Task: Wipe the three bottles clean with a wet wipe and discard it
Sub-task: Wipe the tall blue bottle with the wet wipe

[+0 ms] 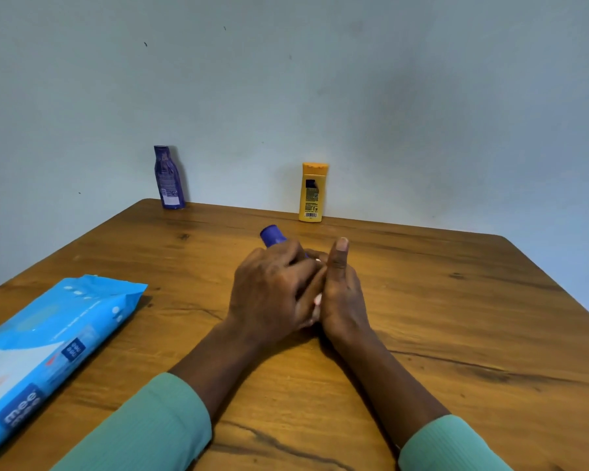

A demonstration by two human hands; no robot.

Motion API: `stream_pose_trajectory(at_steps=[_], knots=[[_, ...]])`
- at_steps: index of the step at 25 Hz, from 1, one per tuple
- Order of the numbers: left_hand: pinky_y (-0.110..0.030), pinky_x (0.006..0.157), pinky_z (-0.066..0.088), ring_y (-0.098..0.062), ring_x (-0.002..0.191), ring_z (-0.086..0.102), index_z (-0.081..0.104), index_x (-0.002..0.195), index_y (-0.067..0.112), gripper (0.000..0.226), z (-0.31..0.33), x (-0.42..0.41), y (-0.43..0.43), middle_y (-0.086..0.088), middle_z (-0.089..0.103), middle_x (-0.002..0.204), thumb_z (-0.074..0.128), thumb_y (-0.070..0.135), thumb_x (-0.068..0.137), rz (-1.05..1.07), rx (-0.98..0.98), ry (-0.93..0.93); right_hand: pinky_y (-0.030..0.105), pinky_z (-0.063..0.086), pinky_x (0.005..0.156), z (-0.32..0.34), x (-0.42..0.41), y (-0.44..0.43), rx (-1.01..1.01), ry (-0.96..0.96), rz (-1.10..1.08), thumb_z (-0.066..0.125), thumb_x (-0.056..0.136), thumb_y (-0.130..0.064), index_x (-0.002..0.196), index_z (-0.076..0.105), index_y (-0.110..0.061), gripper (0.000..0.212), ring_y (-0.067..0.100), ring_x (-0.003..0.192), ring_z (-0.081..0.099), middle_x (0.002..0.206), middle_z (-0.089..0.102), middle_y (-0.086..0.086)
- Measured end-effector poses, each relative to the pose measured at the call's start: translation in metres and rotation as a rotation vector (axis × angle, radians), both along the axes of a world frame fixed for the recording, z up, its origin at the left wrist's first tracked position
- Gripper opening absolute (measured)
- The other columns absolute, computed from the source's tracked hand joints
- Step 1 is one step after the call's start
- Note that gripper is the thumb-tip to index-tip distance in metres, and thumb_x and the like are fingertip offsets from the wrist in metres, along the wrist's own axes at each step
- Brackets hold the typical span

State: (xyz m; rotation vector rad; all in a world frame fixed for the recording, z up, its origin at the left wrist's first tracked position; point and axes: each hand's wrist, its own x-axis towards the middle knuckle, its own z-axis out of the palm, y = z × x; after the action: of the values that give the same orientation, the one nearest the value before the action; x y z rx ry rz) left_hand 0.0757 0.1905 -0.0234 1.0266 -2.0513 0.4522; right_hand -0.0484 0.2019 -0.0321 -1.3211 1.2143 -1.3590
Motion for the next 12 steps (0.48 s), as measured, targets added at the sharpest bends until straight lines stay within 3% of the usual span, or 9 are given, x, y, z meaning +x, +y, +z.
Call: stream_pose_trajectory(at_steps=[2,5,8,10,12], knots=[[-0.029,0.066,0.034,-0.009,0.069,0.043,0.074,0.092,0.018,0.033,0.004,0.007,-0.008,0.000,0.059,0.082,0.053,0.043,0.101,0.086,0.019,0.108,0.045,0.058,0.076,0.000,0.001,0.003,-0.089,0.168,0.036,0.021,0.090,-0.087,0.088,0.072,-0.026,0.080,0.011,0.076,0.070,0.078,0.074,0.000],[-0.026,0.062,0.031,-0.012,0.066,0.047,0.077,0.092,0.017,0.038,0.006,0.025,-0.023,-0.001,0.062,0.084,0.054,0.045,0.103,0.267,0.064,0.231,0.031,0.047,0.064,0.003,0.004,0.009,-0.194,0.452,0.090,0.022,0.097,-0.074,0.092,0.070,-0.032,0.064,0.004,0.064,0.059,0.069,0.067,-0.011],[-0.021,0.053,0.024,-0.012,0.069,0.051,0.078,0.099,0.017,0.041,0.007,0.042,-0.031,-0.003,0.065,0.090,0.053,0.048,0.104,0.370,0.149,0.323,0.034,0.057,0.080,0.003,0.004,0.008,-0.191,0.632,0.099,0.036,0.100,-0.064,0.130,0.069,-0.026,0.058,0.005,0.088,0.064,0.106,0.076,-0.006],[-0.017,0.055,0.028,-0.011,0.072,0.054,0.076,0.104,0.016,0.043,0.005,0.039,-0.028,-0.003,0.067,0.093,0.049,0.050,0.103,0.296,0.165,0.329,0.040,0.058,0.089,0.001,0.004,0.006,-0.186,0.588,0.025,0.045,0.106,-0.049,0.135,0.067,-0.024,0.045,0.009,0.098,0.066,0.118,0.075,-0.002],[-0.016,0.059,0.036,-0.011,0.076,0.058,0.071,0.111,0.019,0.036,0.003,0.024,-0.018,-0.001,0.066,0.100,0.050,0.047,0.104,0.137,0.164,0.281,0.047,0.060,0.088,-0.004,0.002,0.002,-0.182,0.370,-0.077,0.045,0.109,-0.040,0.127,0.071,-0.026,0.035,0.012,0.096,0.071,0.110,0.077,-0.004]])
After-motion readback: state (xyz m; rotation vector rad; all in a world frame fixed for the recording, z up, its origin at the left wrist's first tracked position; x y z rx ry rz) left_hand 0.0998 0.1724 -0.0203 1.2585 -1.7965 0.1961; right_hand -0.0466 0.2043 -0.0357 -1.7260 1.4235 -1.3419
